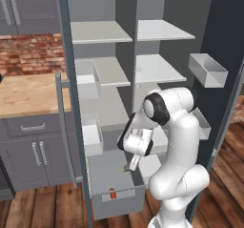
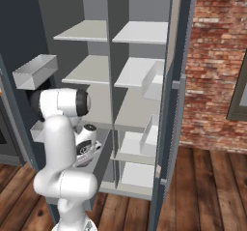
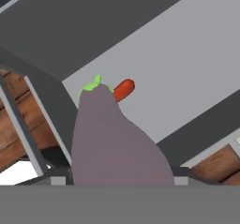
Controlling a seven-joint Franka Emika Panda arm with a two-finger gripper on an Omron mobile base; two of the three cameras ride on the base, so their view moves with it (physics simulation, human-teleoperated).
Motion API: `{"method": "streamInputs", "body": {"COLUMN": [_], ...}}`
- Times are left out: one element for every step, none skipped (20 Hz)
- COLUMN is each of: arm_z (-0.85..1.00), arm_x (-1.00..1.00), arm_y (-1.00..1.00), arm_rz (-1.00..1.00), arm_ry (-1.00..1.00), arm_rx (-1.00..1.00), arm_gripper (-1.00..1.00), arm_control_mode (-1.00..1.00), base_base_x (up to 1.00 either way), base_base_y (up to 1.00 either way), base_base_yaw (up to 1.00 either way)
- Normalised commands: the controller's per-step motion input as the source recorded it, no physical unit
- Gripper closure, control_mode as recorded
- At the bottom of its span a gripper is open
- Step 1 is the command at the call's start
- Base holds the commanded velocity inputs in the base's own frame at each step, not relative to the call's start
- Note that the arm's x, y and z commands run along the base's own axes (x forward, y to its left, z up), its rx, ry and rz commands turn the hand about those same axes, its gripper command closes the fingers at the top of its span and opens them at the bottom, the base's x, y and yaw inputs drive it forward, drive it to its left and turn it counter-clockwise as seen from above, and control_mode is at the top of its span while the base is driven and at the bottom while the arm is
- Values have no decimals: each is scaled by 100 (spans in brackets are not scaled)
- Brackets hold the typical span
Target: Take the carrot and eggplant from the fridge shelf and place them in the freezer drawer to begin freezing them.
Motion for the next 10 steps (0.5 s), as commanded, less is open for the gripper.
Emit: {"method": "streamInputs", "body": {"arm_z": [-42,-44,-45,-46,-41,-41,-36,-34,-34,-31], "arm_x": [18,20,21,18,18,18,16,16,14,14], "arm_y": [8,7,1,0,0,0,0,0,5,6], "arm_rz": [0,0,0,1,2,2,2,2,2,2], "arm_ry": [0,0,0,0,0,0,0,0,0,0], "arm_rx": [0,0,0,0,0,0,0,0,0,0], "arm_gripper": [100,100,100,100,100,100,100,100,100,100], "arm_control_mode": [-100,-100,-100,-100,-100,-100,-100,-100,-100,-100], "base_base_x": [0,0,0,0,0,0,0,0,0,0], "base_base_y": [0,0,0,0,0,0,0,0,0,0], "base_base_yaw": [0,0,0,0,0,0,0,0,0,0]}}
